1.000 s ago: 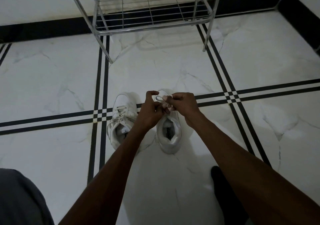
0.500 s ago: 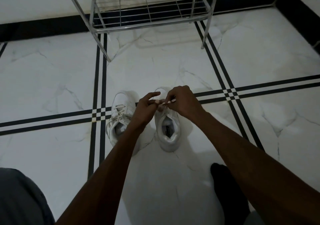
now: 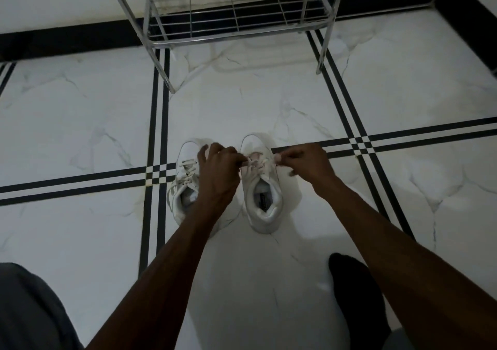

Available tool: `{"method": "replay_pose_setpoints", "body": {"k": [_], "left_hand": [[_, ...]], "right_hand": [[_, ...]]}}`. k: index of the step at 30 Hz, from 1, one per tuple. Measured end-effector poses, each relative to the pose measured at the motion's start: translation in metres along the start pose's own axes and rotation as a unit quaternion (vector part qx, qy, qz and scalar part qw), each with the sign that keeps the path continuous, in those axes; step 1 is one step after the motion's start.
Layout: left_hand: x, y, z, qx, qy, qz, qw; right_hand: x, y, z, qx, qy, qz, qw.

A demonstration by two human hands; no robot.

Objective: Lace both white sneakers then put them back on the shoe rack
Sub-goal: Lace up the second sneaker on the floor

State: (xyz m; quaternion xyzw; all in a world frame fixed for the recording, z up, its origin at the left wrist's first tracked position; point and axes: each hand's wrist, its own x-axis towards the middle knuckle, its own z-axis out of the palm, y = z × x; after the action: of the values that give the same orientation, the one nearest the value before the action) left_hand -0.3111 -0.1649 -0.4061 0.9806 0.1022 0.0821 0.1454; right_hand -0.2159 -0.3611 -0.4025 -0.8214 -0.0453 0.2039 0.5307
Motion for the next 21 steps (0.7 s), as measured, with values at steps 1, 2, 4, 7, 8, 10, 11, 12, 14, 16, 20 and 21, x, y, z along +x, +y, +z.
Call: {"method": "replay_pose_setpoints", "body": {"k": [1,2,4,7,8,10,11,12,14,16,20,21], "left_hand": [[-0.008,-0.009,0.000,0.023,0.001,-0.003,1.000],[-0.018,-0.016,0.002,0.044,0.005,-0.007,0.999],[-0.034,-0.023,0.009,0.079,-0.005,-0.019,0.997],[-0.041,-0.025,0.016,0.082,-0.025,-0.043,0.995],[-0.038,-0.024,0.014,0.083,-0.031,-0.044,0.995],[-0.032,-0.023,0.010,0.072,-0.040,-0.046,0.996],[-0.032,-0.023,0.008,0.060,-0.049,-0.054,0.996],[-0.032,-0.023,0.007,0.044,-0.054,-0.060,0.996],[-0.032,-0.023,0.010,-0.002,-0.055,-0.071,0.996],[-0.029,-0.022,0.014,-0.052,-0.043,-0.064,0.996],[-0.016,-0.002,0.011,-0.031,-0.147,-0.004,0.989],[-0.014,0.004,0.010,-0.016,-0.166,-0.004,0.986]], "right_hand": [[0.000,0.009,-0.008,-0.024,0.020,0.031,0.999],[-0.001,0.019,-0.015,-0.048,0.040,0.078,0.995],[0.000,0.034,-0.021,-0.063,0.053,0.222,0.972],[-0.005,0.041,-0.010,-0.020,0.053,0.302,0.951],[-0.004,0.041,-0.008,-0.038,0.066,0.280,0.957],[-0.004,0.035,-0.011,-0.078,0.096,0.192,0.974],[-0.006,0.031,-0.013,-0.083,0.096,0.143,0.982],[-0.008,0.027,-0.015,-0.082,0.088,0.095,0.988],[-0.006,0.024,-0.021,-0.077,0.064,0.012,0.995],[-0.002,0.026,-0.020,-0.103,-0.008,-0.054,0.993],[0.000,0.033,0.002,-0.168,-0.145,-0.153,0.963],[0.000,0.035,0.008,-0.174,-0.142,-0.165,0.960]]}}
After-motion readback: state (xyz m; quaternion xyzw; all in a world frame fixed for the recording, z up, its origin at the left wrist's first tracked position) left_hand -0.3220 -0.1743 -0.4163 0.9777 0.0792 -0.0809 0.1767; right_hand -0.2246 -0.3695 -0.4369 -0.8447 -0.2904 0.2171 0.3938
